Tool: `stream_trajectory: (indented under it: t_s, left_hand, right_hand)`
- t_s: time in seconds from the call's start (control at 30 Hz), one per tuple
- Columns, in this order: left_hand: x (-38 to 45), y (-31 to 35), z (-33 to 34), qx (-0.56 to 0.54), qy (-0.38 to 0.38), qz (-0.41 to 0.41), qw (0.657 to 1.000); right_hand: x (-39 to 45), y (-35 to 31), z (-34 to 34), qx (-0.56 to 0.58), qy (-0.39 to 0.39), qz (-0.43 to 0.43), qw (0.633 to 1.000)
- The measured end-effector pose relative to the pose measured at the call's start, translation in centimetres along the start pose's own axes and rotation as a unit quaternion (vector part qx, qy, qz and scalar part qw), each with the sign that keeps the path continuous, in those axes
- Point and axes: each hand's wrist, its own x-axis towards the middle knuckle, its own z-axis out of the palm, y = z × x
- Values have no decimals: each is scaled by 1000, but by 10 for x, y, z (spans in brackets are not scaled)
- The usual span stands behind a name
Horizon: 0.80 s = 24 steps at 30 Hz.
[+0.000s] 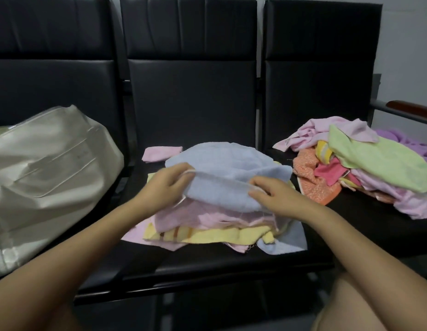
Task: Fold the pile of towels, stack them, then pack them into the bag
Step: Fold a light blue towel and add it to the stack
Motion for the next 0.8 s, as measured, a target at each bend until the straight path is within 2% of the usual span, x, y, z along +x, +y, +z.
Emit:
stream_trajectory:
  t_s: [0.07,0.17,0.23,0.37,0.5,0.57,0.67,0.8]
  left_hand:
    - [13,8,-13,22,6,-9,1000]
    - [29,-9,-27,168,-11,-48,985]
    - [37,-26,-31,195,-11,-87,977]
    - [45,-42,-29,56,-24,-216,975]
    - [43,-55,-23,-16,-46,-310,950]
    - [41,-59,-16,-61,-48,-341,937]
    - [40,-55,-6,-109,-43,-363,925]
    - [46,-41,-7,-87,24,-344,935]
  right_hand:
    - [4,3,-13,31,49,0,998]
    - [16,19,-23,28,122,30,992]
    - [25,31,-24,13,162,69,984]
    - [43,47,-17,-4,258,130,958]
    - [57,40,-3,78,252,191,946]
    - [62,37,1,75,253,203,943]
    - [66,37,1,67,245,220,942]
    - [66,29,3,177,306,179,918]
